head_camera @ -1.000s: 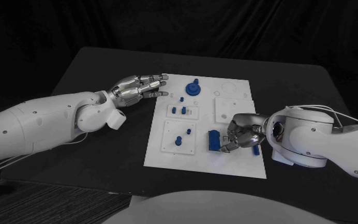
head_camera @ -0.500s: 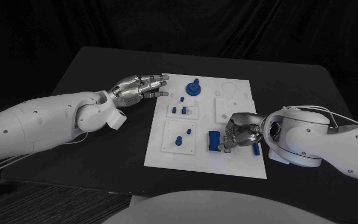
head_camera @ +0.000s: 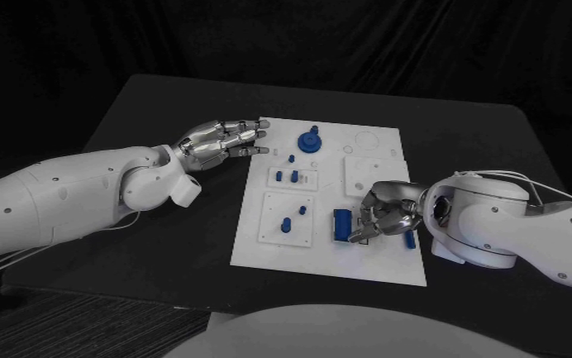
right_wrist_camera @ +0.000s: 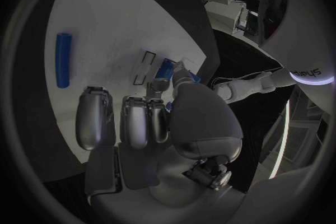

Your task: Assemble the parts on the task board

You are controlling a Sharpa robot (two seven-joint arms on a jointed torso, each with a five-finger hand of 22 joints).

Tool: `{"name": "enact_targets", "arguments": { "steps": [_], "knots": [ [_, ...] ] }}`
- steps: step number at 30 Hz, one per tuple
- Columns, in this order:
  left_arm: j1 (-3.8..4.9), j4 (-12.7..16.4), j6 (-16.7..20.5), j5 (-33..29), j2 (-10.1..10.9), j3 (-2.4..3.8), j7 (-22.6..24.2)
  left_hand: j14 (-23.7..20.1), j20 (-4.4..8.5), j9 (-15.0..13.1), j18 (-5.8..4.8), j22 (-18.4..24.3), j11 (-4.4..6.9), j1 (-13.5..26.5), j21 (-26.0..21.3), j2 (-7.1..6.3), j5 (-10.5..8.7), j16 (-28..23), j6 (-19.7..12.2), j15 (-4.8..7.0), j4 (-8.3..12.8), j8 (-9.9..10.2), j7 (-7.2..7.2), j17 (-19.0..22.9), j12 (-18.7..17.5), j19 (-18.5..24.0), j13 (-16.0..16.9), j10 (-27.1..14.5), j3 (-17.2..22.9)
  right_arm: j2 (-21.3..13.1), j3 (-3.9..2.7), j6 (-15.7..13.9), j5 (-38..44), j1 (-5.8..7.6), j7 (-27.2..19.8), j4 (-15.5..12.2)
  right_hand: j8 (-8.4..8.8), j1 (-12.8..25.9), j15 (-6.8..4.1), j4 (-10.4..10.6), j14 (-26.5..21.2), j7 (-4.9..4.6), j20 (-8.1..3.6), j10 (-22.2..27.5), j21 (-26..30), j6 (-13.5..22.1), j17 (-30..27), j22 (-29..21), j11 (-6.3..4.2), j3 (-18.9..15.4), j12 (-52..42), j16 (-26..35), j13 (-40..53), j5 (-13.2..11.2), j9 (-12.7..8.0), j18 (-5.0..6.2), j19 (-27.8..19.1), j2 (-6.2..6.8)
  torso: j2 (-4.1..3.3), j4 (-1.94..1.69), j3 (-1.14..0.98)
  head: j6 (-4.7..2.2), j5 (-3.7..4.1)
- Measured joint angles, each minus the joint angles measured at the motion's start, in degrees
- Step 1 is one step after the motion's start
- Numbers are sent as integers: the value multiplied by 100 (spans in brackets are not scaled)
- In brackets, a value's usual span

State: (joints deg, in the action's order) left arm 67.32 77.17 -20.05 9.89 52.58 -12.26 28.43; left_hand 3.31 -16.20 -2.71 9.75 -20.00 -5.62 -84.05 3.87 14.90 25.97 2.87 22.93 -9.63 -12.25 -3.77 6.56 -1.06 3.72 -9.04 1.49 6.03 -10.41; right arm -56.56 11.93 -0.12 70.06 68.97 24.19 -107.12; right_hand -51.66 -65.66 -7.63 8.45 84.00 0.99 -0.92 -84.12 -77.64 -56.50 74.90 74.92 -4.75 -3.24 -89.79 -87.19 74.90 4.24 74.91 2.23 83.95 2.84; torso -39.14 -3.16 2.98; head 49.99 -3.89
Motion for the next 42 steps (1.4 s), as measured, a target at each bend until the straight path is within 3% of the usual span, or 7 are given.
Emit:
{"name": "enact_targets", "arguments": {
  "steps": [2, 5, 9, 12, 20, 37, 42],
  "knots": [
    [0, 3, 0, 0, 11, 0, -2, 0, 0, 0, 0, 0, 0, 0, 9, 0, 0, 0, 0, 0, 0, 0, 0, 0, 0, 0, 1, 0, 0, -107, 0, -29, -1, 0, -4, -51, 1095, 240, 0, 388, 0, -48, 0, -4, 0, 562, 0, 0, 9, -18, 0, 0, 0, -76, -348, 0, 0, 22, 1, 1, 0, 0, 5],
    [0, 6, 0, 0, 18, 0, -4, 0, 0, 0, 0, -5, 0, 0, 23, 0, 0, 0, 0, 0, 0, 0, 0, 0, 0, 0, 6, 0, 0, -311, 10, -112, -19, 65, -7, -143, 2779, 522, 165, 734, 2, -256, 122, 9, 0, 410, 0, 0, 262, -93, 0, 21, 0, 10, -2005, -1, 6, -105, 3, 1, 0, 0, 18],
    [0, 11, 0, 0, 19, 0, -8, 0, -1, 0, 0, -7, 0, 0, 23, 0, 0, 0, 0, 0, 0, 0, 0, -5, 0, -1, 5, 0, 0, -589, 8, -234, -62, 388, -2, -257, 3797, 555, 318, 768, 3, -483, 249, 7, 0, 352, 0, 0, 413, -117, 0, 35, 3, 556, -3200, 1, 7, -144, 3, 1, 0, 0, 26],
    [-1, 12, 3, 0, 19, 0, -11, 0, -21, 0, -1, -16, 0, 0, 23, 0, 0, 22, 14, 0, 0, 0, 14, -5, 0, -21, 5, 0, 0, -759, -3, -258, -93, 669, 48, -291, 4136, 474, 330, 750, -1, -538, 278, 12, 0, 209, 0, -1, 422, -135, 0, 48, 5, 909, -3738, 0, 9, -225, 5, 4, 0, 0, 37],
    [-1, 12, 14, 0, -20, 0, -14, 20, -21, 0, 0, -30, -16, 0, 23, 0, 0, 22, 21, -20, 0, -22, 21, -4, 21, -21, 11, 15, 0, -1063, -2, 96, -148, 973, 470, -178, 4481, -528, 370, 84, 0, -527, 319, 12, -9, -198, 0, -1, 463, 144, 0, 174, 4, 1822, -4538, 0, 9, -240, 27, 7, 20, 0, 163],
    [-1, -15, 15, 0, -40, 0, -13, 20, -21, 0, 0, -29, -15, 0, 23, 0, 0, 22, 21, -20, 0, -22, 21, -4, 21, -21, 10, 15, 0, -1197, 2, 470, -152, 726, 951, -43, 3853, -210, 143, 161, 1, -167, 122, 2, -267, -1078, 0, -1, 182, 14, 0, 199, 3, 1300, -4124, 0, 0, -344, 31, 1, 26, 0, 430],
    [-1, -21, 14, 0, -44, 0, -13, 20, -20, 0, 0, -29, -15, 0, 23, 0, 0, 22, 21, -20, 0, -22, 21, -4, 21, -21, 10, 15, 0, -1135, 7, 531, -151, 604, 1004, 6, 3568, 276, 101, 377, -1, -138, 81, 0, -352, -1106, 0, -1, 134, -203, 0, 199, 3, 493, -3738, 0, -1, -413, 31, -6, 19, 0, 482]
  ]
}}
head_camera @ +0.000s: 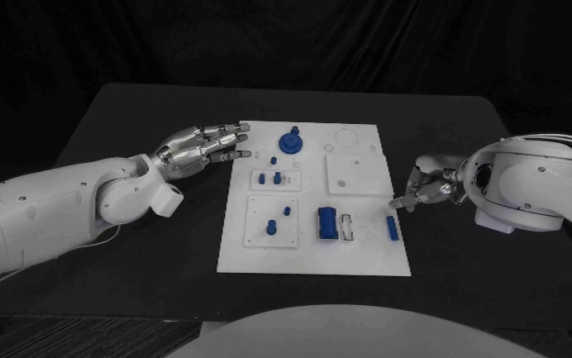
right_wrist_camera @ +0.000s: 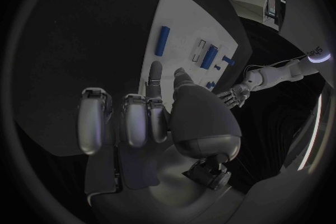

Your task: Assemble the parts on the task board

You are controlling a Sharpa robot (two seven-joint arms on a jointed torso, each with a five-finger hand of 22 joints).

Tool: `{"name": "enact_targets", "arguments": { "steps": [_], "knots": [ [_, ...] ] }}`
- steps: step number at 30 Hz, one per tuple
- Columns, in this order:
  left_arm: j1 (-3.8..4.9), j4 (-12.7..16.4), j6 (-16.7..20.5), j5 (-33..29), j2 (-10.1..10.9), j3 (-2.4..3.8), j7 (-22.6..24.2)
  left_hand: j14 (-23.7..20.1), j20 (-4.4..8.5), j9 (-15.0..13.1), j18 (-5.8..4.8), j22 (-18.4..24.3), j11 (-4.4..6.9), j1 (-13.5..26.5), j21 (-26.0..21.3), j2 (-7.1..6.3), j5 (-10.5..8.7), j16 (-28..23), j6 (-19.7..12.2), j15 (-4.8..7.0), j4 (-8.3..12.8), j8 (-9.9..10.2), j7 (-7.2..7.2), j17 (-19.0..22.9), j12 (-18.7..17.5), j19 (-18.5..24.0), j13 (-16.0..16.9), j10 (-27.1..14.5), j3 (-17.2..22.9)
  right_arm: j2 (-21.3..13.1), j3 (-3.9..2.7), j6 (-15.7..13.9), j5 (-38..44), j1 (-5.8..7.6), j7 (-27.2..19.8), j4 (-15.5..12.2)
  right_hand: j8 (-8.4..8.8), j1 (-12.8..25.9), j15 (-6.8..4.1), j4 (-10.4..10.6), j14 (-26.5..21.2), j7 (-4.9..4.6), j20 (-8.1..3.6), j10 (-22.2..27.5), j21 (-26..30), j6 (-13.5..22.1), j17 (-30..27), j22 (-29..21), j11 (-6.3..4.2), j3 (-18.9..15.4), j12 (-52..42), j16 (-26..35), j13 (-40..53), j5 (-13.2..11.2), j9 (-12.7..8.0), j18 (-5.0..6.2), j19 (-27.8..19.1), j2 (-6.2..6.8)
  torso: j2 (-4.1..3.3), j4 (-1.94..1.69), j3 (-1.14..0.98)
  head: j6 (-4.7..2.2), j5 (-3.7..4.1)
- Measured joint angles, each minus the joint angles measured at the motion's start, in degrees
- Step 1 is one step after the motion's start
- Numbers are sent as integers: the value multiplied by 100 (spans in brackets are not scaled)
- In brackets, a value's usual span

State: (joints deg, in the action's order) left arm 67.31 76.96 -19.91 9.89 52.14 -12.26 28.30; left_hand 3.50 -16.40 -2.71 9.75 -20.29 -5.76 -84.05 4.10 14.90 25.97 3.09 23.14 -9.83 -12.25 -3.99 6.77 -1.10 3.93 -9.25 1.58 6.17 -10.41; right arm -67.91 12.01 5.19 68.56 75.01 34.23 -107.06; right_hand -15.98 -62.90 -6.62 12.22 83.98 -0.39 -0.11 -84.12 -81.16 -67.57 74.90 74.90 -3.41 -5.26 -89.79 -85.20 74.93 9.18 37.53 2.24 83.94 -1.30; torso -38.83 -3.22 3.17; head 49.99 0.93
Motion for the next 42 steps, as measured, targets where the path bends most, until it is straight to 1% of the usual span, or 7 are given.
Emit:
{"name": "enact_targets", "arguments": {
  "steps": [3, 8, 18, 26, 34, 38, 42],
  "knots": [
    [0, -4, 0, 0, -1, 0, 0, 0, 0, 0, 0, 0, 0, 0, 0, 0, 0, 0, 0, 0, 0, 0, 0, 0, 0, 0, 0, 0, 0, 58, -3, 32, 1, -57, 23, 33, -151, 173, 0, 122, 0, 41, -21, 10, -27, 0, 0, 0, -22, -89, 0, -27, 0, -303, 229, 0, 21, -67, -1, -2, -2, 0, 13],
    [0, -4, -2, 0, -4, 0, 0, 0, 0, 0, 0, 9, 0, 0, 0, 0, 0, 0, 0, 0, 0, 0, 0, 0, 0, 0, 0, 0, 0, 146, -4, 77, 2, -136, 50, 81, -153, 187, -20, 122, 20, 51, -21, 10, -27, 11, 0, 0, -22, -89, 0, -27, -1, -308, 261, -1, 21, -53, -3, 3, -2, 0, 8],
    [-1, -2, -4, 0, 4, 0, 0, 0, 0, 0, 0, 11, 0, 0, 0, 0, 0, 0, 0, 0, 0, 0, 0, 1, 0, 0, -1, -1, 0, 302, -3, 94, 0, -319, 76, 149, -145, 121, -20, 30, 20, 43, -21, 11, -27, 85, 0, 0, -21, -47, 0, -26, -1, 41, 312, 0, 20, -119, -8, -4, 4, 0, -2],
    [-1, 4, -5, 0, 9, 0, -3, 0, 0, 0, 0, 11, 1, 0, 0, 0, 0, 0, 0, 0, 0, 0, 0, 1, 0, 1, -1, -1, 0, 382, -4, 101, -4, -392, 88, 191, 119, -277, -19, -332, 20, 6, -20, 11, -27, 303, 0, 4, -21, 111, 0, -26, -1, 875, 224, 0, 20, -92, -7, -5, 7, 0, -2],
    [-2, 8, -7, 0, 11, 0, -6, 0, 0, 0, 0, 20, 1, 0, 0, 0, 0, 0, 0, 0, 0, 0, 0, 1, 0, 0, -1, -1, 0, 457, -6, 151, -6, -441, 98, 254, 519, -620, 3, -674, -1, -92, -20, 11, 56, 442, 0, 4, 23, 453, 0, -1, -2, 1121, -125, -1, 21, -5, -7, -3, 8, 0, 8],
    [-2, 9, -8, 0, 11, 0, -7, 0, 0, 0, 0, 20, 1, 0, 0, 0, 0, 0, 0, 0, 0, 0, 0, 1, 0, 1, -1, -1, 0, 502, -14, 186, -8, -469, 100, 284, 629, -720, 3, -823, -1, -92, 1, 10, 92, 442, 0, 4, 43, 602, 0, 41, -2, 1232, -263, 0, -1, 48, -7, -1, 8, 0, -5],
    [-2, 11, -9, 0, 11, 0, -9, 0, 0, 0, 0, 20, 1, 0, 0, 0, 0, 0, 0, 0, 0, 0, 0, 1, 0, 0, -2, -1, 0, 551, -28, 204, -8, -488, 101, 295, 751, -859, 46, -1038, 0, -157, 19, 22, 117, 505, 0, 3, 94, 798, 0, 53, -2, 1432, -382, -1, 16, 126, -6, 4, 8, 0, -16]
  ]
}}
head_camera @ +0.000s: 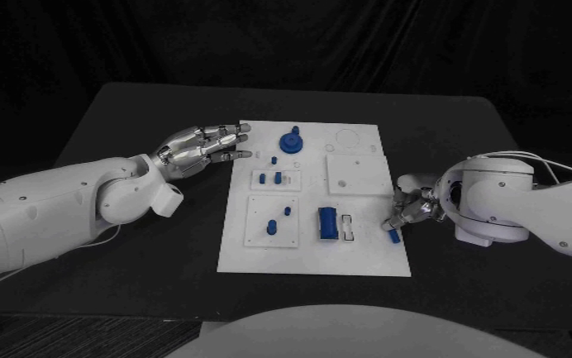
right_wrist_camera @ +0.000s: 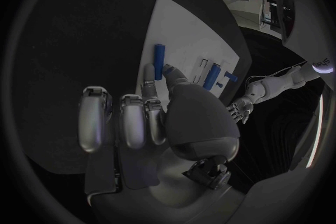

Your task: Assemble the parts on the task board

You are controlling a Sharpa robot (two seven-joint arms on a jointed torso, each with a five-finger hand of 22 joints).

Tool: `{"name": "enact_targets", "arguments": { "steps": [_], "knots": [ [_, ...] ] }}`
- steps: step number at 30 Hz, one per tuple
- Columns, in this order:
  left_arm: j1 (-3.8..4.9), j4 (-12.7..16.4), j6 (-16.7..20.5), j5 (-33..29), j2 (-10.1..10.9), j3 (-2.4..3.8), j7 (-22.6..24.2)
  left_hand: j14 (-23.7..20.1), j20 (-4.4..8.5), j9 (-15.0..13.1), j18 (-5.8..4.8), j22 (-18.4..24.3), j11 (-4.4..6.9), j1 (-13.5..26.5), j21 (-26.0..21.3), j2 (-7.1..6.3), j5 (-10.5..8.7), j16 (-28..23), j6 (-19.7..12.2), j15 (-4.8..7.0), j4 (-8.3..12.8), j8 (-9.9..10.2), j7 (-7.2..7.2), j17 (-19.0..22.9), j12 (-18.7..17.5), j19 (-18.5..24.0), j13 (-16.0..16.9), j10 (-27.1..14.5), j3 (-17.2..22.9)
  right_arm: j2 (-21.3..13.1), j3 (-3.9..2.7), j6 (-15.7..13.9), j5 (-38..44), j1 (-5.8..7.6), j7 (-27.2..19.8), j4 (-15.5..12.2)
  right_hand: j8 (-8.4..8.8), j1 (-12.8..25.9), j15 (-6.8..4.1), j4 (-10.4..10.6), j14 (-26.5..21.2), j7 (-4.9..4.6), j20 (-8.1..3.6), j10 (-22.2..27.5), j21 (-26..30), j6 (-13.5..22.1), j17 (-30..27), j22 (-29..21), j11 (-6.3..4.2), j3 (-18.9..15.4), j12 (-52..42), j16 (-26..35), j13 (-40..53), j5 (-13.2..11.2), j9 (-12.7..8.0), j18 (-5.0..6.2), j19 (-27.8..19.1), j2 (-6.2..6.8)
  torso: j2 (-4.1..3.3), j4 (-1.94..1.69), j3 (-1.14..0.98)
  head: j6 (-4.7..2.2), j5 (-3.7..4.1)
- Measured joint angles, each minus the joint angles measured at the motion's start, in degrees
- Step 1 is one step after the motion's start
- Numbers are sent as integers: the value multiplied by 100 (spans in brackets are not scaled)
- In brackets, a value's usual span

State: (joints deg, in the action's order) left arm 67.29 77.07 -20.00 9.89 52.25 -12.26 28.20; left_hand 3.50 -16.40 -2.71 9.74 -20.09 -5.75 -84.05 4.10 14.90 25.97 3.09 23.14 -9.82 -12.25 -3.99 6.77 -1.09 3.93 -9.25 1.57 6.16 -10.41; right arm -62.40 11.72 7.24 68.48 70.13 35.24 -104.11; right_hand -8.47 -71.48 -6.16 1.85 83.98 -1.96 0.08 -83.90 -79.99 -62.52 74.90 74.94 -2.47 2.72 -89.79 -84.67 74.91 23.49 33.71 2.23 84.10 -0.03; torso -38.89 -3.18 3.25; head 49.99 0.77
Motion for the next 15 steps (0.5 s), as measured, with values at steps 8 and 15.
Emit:
{"name": "enact_targets", "arguments": {
  "steps": [8, 15],
  "knots": [
    [-1, 0, -5, 0, -2, 0, -4, 0, 0, 0, 0, 5, 0, 0, 0, 0, 0, 0, 0, 0, 0, 0, 0, 0, 0, 0, 0, 0, 0, 62, -17, -7, 1, -19, 1, -21, 197, -101, 100, -110, 0, -199, 86, -11, 45, 202, 0, -1, 120, 95, 0, 15, 0, 242, -69, 1, -15, 71, 4, -3, 0, 0, -5],
    [-4, -2, -12, 0, -6, 0, -8, 0, 0, 0, 0, 10, -19, 0, 0, 0, 0, 0, 0, 0, 0, 0, 0, 0, 0, 0, 0, 19, 0, 124, -26, -48, 6, -38, 1, -32, 165, -160, 142, -242, 0, -169, 127, -10, 45, 172, 0, -1, 155, 212, 0, 15, 0, 372, -46, 1, -16, 132, 5, -8, -3, 0, 4]
  ]
}}
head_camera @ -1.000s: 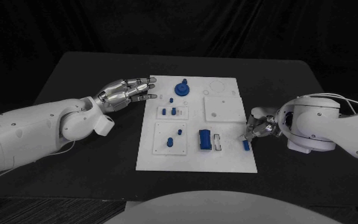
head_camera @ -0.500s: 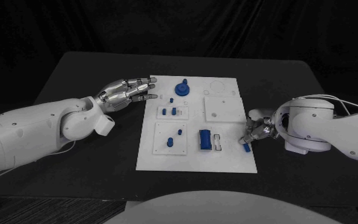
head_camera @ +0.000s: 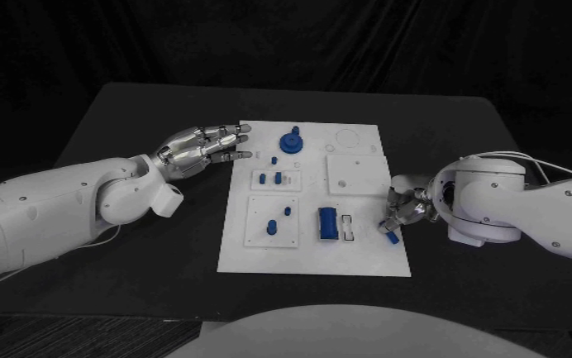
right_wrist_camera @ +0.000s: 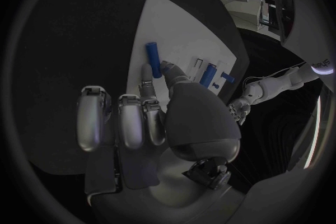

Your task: Assemble the parts on the task board

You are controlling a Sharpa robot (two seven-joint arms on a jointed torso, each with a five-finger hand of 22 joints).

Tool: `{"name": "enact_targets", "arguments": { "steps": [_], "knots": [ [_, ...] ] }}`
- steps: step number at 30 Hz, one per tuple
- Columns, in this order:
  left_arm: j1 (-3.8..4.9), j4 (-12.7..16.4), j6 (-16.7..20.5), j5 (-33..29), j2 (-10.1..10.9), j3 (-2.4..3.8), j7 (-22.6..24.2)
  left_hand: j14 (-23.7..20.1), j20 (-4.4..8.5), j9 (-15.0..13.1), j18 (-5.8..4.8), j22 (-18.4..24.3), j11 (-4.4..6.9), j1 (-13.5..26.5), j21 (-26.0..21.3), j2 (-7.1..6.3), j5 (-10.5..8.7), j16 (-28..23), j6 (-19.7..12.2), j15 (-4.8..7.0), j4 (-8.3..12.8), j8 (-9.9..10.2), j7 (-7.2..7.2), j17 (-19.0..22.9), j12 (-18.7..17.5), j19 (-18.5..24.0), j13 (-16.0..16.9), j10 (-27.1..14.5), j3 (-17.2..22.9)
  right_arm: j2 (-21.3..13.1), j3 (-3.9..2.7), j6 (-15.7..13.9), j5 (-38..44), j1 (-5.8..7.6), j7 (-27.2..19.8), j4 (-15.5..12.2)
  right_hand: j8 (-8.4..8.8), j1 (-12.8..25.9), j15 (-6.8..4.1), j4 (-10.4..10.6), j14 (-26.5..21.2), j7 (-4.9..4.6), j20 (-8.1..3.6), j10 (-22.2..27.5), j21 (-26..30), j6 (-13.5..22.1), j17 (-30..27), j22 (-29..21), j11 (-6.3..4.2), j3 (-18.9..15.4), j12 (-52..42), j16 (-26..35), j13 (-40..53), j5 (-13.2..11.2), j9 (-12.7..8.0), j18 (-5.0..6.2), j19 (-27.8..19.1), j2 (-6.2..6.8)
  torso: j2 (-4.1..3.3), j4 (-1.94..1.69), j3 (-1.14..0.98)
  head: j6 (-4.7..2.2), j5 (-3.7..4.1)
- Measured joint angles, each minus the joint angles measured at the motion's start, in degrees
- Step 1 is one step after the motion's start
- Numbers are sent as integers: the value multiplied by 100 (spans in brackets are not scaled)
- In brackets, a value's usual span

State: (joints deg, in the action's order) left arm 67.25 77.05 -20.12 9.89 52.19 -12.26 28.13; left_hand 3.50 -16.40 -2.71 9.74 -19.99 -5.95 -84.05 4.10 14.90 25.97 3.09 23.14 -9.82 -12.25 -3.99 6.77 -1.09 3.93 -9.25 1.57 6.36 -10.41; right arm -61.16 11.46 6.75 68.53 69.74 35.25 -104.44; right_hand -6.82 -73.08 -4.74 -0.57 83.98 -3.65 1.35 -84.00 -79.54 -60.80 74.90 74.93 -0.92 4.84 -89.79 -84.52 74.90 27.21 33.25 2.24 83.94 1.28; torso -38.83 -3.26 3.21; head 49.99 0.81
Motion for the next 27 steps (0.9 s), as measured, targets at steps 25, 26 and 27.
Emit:
{"name": "enact_targets", "arguments": {
  "steps": [25, 26, 27],
  "knots": [
    [-10, 1, -29, 0, 16, 0, -3, 0, 0, 0, 0, -1, -20, 0, 0, 0, 0, 0, 0, 0, 0, 0, 0, 0, 0, 0, 0, 20, 0, -79, 47, -807, -480, -107, -50, -186, -1154, 551, -23, -189, 1, 90, 0, 10, 0, 279, 0, -1, -15, 445, 0, 0, 3, 1162, 822, 0, 0, 106, 4, 2, 0, 0, -60],
    [-11, 1, -30, 0, 16, 0, -4, 0, 0, 0, 0, 0, -20, 0, 0, 0, 0, 0, 0, 0, 0, 0, 0, 0, 0, 0, 0, 20, 0, -91, 47, -843, -592, -107, -57, -197, -1154, 556, -23, -189, 1, 85, 0, 10, 0, 285, 0, -1, -15, 445, 0, 0, 3, 1162, 817, 0, 0, 112, 2, 2, 0, 0, -58],
    [-11, 0, -30, 0, 16, 0, -5, 0, 0, 0, 0, 1, -20, 0, 0, 0, 0, 0, 0, 0, 0, 0, 0, 0, 0, 0, 0, 20, 0, -99, 47, -870, -680, -107, -64, -206, -1154, 558, -23, -181, 1, 82, 0, 10, 0, 288, 0, -1, -15, 453, 0, 0, 3, 1162, 813, 0, 0, 114, 1, 2, 0, 0, -55]
  ]
}}
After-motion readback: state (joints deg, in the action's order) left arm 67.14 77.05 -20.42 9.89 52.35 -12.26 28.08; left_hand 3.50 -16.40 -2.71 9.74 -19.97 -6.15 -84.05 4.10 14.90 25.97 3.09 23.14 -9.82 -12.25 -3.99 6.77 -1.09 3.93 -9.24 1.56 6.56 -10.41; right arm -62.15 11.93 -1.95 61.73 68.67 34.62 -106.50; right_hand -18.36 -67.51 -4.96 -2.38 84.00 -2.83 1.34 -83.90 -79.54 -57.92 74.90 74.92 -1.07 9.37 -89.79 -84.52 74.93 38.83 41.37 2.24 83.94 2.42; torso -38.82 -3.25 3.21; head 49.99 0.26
